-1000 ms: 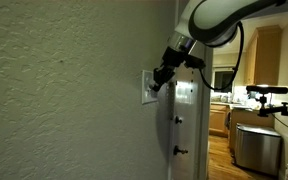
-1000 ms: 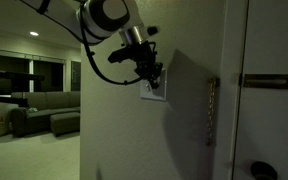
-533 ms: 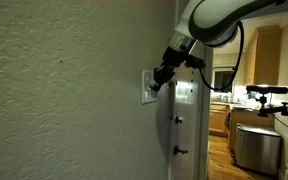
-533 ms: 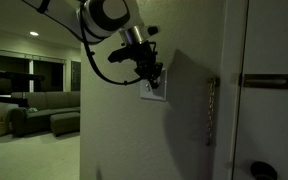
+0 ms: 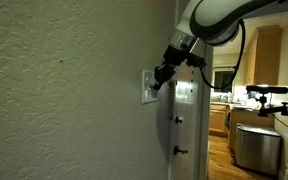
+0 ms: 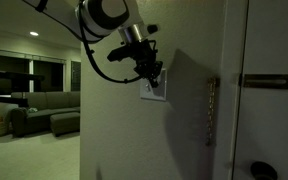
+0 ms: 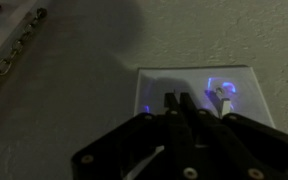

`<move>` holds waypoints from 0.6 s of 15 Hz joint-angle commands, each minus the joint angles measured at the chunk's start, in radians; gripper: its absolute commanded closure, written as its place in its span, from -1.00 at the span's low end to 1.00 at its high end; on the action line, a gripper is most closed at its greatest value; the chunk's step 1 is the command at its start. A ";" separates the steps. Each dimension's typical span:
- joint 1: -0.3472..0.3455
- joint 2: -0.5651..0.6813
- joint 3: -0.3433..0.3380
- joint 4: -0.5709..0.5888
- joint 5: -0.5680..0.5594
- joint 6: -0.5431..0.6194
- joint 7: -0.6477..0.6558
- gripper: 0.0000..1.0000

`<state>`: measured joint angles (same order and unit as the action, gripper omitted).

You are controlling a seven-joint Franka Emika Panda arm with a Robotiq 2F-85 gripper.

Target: Flip the switch on the wall.

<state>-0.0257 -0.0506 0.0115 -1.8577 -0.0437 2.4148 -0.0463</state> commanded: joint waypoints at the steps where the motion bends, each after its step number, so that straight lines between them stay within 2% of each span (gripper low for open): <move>1: 0.006 -0.089 -0.010 -0.049 0.011 -0.050 -0.027 0.86; 9: 0.009 -0.114 -0.009 0.000 0.001 -0.086 -0.045 0.86</move>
<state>-0.0256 -0.1088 0.0109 -1.8517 -0.0454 2.3823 -0.0666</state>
